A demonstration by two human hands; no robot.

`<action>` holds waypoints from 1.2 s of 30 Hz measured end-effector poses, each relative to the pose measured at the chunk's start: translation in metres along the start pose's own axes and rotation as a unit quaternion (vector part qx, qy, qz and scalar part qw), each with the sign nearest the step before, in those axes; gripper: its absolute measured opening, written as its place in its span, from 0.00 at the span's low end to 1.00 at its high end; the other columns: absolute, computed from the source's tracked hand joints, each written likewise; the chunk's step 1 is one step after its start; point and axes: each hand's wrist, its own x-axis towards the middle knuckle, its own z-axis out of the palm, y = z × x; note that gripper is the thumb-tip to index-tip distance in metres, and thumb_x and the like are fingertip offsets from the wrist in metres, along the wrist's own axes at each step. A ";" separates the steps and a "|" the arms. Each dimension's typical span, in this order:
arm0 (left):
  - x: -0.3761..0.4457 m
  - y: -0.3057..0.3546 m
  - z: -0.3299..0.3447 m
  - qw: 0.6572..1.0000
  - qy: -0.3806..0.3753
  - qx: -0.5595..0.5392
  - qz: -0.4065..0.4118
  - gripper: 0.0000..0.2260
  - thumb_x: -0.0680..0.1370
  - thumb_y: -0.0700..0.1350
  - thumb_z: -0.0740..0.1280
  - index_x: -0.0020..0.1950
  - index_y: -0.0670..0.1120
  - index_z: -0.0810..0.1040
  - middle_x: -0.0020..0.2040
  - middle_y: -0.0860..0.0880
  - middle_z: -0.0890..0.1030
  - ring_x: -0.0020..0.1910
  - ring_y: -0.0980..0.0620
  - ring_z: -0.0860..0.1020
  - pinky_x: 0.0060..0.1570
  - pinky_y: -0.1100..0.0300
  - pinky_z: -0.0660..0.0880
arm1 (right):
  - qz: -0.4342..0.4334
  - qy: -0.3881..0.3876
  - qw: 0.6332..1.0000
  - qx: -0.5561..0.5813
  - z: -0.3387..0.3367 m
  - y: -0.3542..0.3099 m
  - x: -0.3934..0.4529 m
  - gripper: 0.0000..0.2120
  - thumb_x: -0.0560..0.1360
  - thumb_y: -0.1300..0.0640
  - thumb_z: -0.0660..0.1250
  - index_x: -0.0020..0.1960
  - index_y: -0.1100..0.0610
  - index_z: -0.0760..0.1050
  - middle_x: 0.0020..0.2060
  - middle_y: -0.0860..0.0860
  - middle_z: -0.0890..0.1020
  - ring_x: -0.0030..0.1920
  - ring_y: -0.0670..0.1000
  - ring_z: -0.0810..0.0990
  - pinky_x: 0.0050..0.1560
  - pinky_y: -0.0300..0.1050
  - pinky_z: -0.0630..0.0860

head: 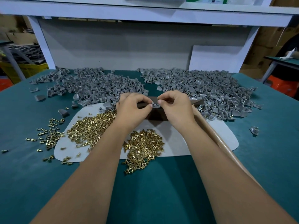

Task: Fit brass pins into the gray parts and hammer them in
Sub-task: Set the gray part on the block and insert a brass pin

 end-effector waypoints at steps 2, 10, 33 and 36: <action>0.000 0.000 0.001 1.000 0.001 -0.001 0.004 0.09 0.76 0.49 0.71 0.41 0.63 0.77 0.50 0.59 0.77 0.65 0.50 0.63 0.69 0.43 0.60 | -0.011 -0.010 0.999 -0.035 0.000 0.000 -0.001 0.05 0.74 0.61 0.70 0.42 0.52 0.80 0.45 0.48 0.79 0.44 0.43 0.76 0.47 0.35 0.69; 0.000 -0.001 0.002 1.000 0.003 0.004 0.012 0.07 0.77 0.48 0.70 0.43 0.61 0.78 0.50 0.58 0.78 0.63 0.50 0.64 0.68 0.44 0.61 | -0.034 -0.023 0.991 -0.131 0.002 -0.004 0.000 0.07 0.75 0.60 0.68 0.40 0.50 0.76 0.46 0.47 0.76 0.49 0.49 0.74 0.53 0.47 0.72; 0.004 -0.002 0.007 1.000 -0.001 -0.014 0.006 0.07 0.74 0.50 0.72 0.50 0.51 0.85 0.56 0.50 0.81 0.65 0.44 0.71 0.67 0.43 0.65 | 0.026 -0.072 0.943 -0.325 0.009 -0.037 0.010 0.03 0.74 0.60 0.67 0.44 0.56 0.79 0.35 0.52 0.77 0.39 0.55 0.78 0.40 0.45 0.76; 0.002 -0.002 0.007 1.000 0.008 -0.008 -0.005 0.05 0.76 0.49 0.71 0.50 0.52 0.85 0.56 0.52 0.80 0.66 0.46 0.69 0.69 0.44 0.63 | 0.039 -0.066 0.952 -0.295 0.008 -0.032 0.009 0.02 0.74 0.59 0.68 0.45 0.56 0.80 0.37 0.52 0.79 0.40 0.55 0.78 0.40 0.45 0.75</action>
